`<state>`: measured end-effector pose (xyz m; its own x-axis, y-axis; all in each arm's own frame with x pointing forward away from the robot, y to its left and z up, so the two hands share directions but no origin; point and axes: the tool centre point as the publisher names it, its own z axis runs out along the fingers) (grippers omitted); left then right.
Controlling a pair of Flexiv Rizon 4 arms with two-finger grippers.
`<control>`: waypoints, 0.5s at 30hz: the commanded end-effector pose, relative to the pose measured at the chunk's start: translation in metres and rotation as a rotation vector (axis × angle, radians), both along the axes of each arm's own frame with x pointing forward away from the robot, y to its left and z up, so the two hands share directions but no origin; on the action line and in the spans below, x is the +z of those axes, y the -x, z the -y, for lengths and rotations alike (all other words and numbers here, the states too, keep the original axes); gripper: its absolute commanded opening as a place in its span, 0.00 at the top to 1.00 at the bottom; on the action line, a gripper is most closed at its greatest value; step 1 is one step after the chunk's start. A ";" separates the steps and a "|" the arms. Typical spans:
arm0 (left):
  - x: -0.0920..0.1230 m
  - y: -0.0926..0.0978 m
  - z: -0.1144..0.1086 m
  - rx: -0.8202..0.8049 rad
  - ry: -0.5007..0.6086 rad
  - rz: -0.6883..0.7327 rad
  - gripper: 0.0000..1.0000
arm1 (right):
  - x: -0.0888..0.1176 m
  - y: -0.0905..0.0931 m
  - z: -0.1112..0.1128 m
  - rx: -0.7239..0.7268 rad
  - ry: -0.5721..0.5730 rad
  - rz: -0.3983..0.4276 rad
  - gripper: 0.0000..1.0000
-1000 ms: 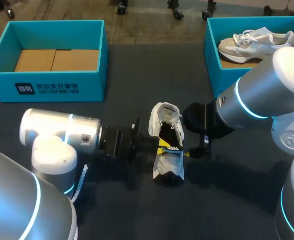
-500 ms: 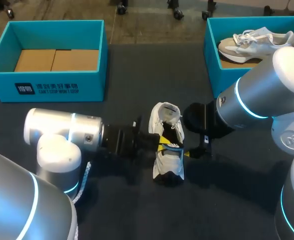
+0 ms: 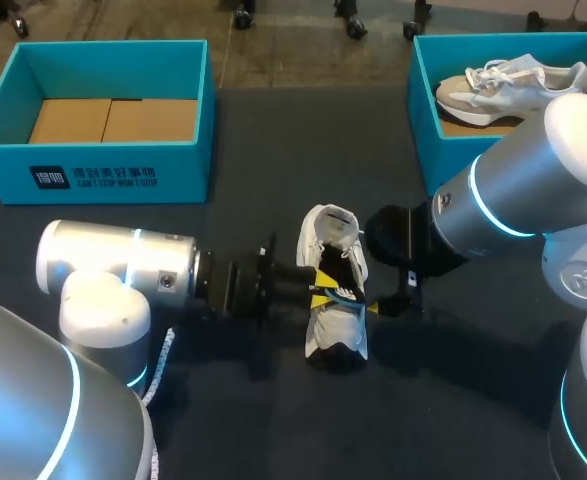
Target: Take the shoe out of the shoebox, open the shoe tongue, remove and reinsert the insole, then place the shoe into the shoebox
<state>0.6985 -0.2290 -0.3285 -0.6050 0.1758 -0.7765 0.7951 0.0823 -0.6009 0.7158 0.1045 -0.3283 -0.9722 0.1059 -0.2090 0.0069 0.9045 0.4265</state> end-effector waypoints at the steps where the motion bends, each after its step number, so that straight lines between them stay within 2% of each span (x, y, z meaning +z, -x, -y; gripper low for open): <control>1: -0.005 0.003 0.001 -0.002 -0.007 -0.007 1.00 | 0.000 0.001 0.000 -0.001 0.000 0.001 0.00; 10: -0.025 -0.015 0.006 0.003 -0.038 0.014 1.00 | 0.000 0.001 0.000 -0.001 0.000 0.001 0.00; 15: -0.027 -0.020 0.003 0.018 -0.033 0.008 1.00 | 0.000 0.001 0.000 -0.001 0.000 0.001 0.00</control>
